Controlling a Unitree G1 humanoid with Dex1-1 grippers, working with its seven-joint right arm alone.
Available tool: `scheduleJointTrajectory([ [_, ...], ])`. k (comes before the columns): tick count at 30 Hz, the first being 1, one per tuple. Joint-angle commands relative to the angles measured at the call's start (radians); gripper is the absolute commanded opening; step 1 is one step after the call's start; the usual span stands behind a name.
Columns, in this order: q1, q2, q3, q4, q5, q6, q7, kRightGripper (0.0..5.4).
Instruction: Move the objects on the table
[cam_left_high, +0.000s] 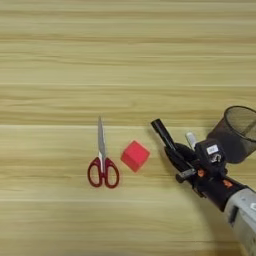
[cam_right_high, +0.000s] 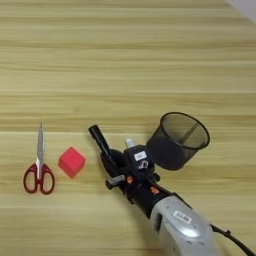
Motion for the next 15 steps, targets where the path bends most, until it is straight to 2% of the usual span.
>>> scheduleJointTrajectory([
  [1, -0.032, -0.029, -0.040, -0.067, 0.015, -0.008, -0.016, 0.94],
  [10, -0.044, -0.037, -0.104, -0.131, 0.051, 0.035, -0.017, 0.94],
  [15, -0.064, -0.046, -0.169, -0.150, 0.077, 0.055, -0.022, 0.94],
])
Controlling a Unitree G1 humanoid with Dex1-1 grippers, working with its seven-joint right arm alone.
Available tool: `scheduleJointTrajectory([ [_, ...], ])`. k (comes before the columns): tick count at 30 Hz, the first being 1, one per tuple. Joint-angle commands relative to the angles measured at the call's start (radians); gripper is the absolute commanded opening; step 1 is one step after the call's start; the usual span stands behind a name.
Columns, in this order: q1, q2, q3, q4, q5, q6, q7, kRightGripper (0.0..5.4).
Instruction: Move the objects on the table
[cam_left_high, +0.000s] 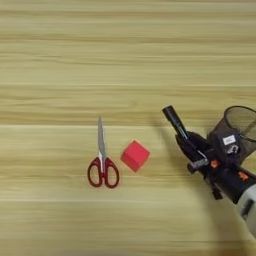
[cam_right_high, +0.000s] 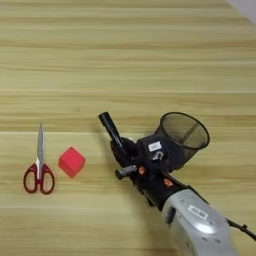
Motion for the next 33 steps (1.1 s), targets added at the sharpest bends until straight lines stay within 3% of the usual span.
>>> scheduleJointTrajectory([
  [1, -0.048, -0.045, -0.080, -0.052, 0.030, -0.012, -0.022, 0.94],
  [20, -0.152, -0.150, -0.381, 0.025, 0.117, 0.038, -0.047, 0.94],
  [33, -0.205, -0.212, -0.468, 0.211, 0.094, 0.027, -0.081, 0.94],
])
